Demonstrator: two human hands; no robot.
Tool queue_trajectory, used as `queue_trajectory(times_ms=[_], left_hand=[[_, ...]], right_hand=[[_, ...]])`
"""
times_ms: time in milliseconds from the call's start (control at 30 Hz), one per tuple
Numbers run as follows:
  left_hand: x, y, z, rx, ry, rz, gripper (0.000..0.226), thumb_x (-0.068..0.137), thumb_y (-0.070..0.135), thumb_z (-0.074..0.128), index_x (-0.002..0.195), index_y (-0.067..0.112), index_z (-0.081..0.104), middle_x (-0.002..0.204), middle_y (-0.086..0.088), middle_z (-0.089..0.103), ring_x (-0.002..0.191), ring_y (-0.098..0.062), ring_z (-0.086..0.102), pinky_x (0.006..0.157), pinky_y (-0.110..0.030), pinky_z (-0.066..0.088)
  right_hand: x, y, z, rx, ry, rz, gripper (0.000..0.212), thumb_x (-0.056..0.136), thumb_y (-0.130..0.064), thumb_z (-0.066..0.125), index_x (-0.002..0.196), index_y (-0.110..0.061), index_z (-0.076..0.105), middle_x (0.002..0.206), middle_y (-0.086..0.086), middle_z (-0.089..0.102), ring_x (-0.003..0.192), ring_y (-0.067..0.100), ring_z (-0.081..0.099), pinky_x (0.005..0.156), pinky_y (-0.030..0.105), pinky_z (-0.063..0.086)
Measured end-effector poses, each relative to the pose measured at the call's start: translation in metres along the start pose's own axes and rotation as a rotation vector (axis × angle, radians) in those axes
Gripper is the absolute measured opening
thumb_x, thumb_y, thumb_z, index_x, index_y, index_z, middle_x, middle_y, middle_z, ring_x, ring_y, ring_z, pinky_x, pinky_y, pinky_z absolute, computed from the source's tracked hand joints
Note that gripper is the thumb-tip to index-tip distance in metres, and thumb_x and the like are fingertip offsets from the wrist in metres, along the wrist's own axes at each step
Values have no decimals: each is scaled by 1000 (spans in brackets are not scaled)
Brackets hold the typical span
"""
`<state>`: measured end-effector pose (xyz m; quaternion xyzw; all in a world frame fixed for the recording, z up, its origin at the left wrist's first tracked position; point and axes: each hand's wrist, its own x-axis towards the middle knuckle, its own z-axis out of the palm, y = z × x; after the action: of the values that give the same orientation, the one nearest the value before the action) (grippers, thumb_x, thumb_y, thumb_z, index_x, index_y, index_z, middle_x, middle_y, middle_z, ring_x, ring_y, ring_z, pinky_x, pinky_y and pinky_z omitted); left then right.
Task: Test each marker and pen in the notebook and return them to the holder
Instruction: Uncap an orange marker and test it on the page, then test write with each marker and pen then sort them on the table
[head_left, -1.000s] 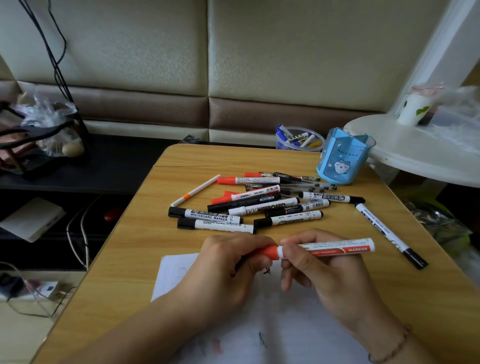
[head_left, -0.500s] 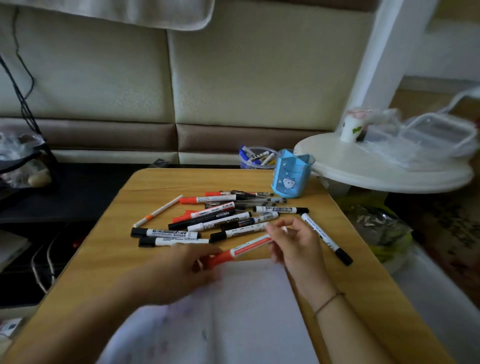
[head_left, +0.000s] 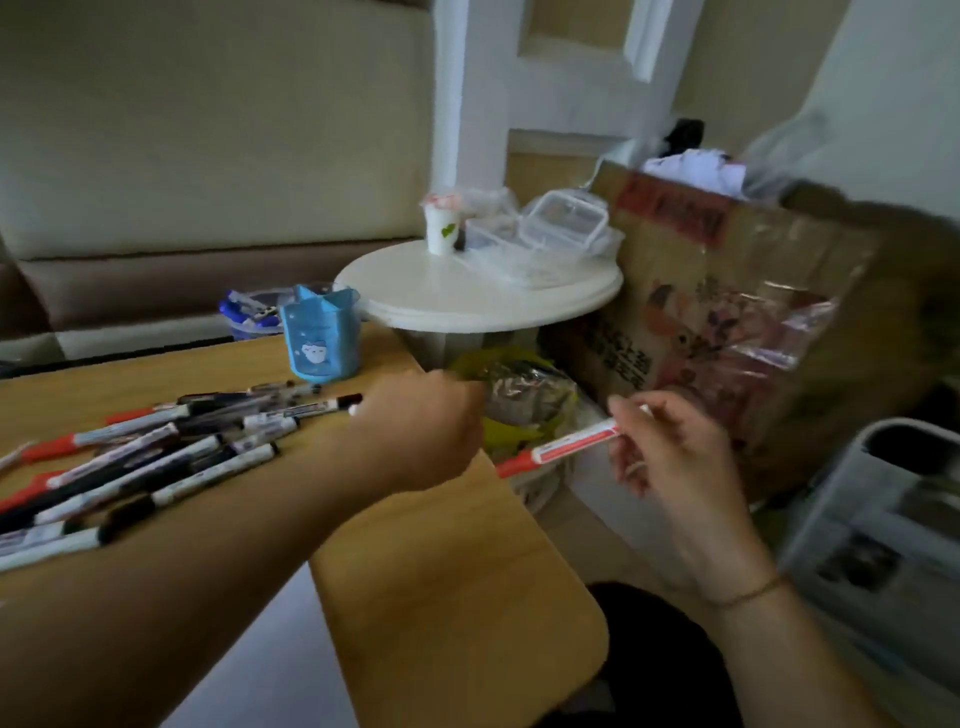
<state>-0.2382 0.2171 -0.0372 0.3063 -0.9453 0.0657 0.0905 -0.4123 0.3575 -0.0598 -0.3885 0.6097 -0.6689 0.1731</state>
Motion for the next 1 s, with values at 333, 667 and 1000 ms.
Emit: queue_trajectory(times_ms=[333, 667, 1000], left_hand=[[44, 145, 88, -374, -233, 640, 58, 88, 60, 54, 135, 27, 49, 131, 4, 53, 118, -18, 51, 95, -41, 47], [46, 130, 101, -507, -111, 568, 33, 95, 39, 54, 125, 25, 59, 124, 5, 59, 114, -16, 55, 94, -40, 48], [-67, -56, 63, -372, 63, 168, 38, 91, 52, 40, 117, 35, 63, 123, 14, 56, 115, -6, 52, 96, -33, 49]], right_hand=[[-49, 103, -126, -421, 177, 123, 25, 87, -26, 70, 70, -11, 60, 61, 7, 58, 56, 11, 53, 57, 30, 41], [-40, 113, -130, -476, 289, 185, 18, 89, -34, 65, 91, -16, 67, 73, 5, 68, 64, 16, 63, 58, 30, 46], [-12, 52, 1, -446, -46, -28, 8, 87, -30, 66, 79, -28, 65, 64, -7, 67, 57, 4, 61, 53, 24, 47]])
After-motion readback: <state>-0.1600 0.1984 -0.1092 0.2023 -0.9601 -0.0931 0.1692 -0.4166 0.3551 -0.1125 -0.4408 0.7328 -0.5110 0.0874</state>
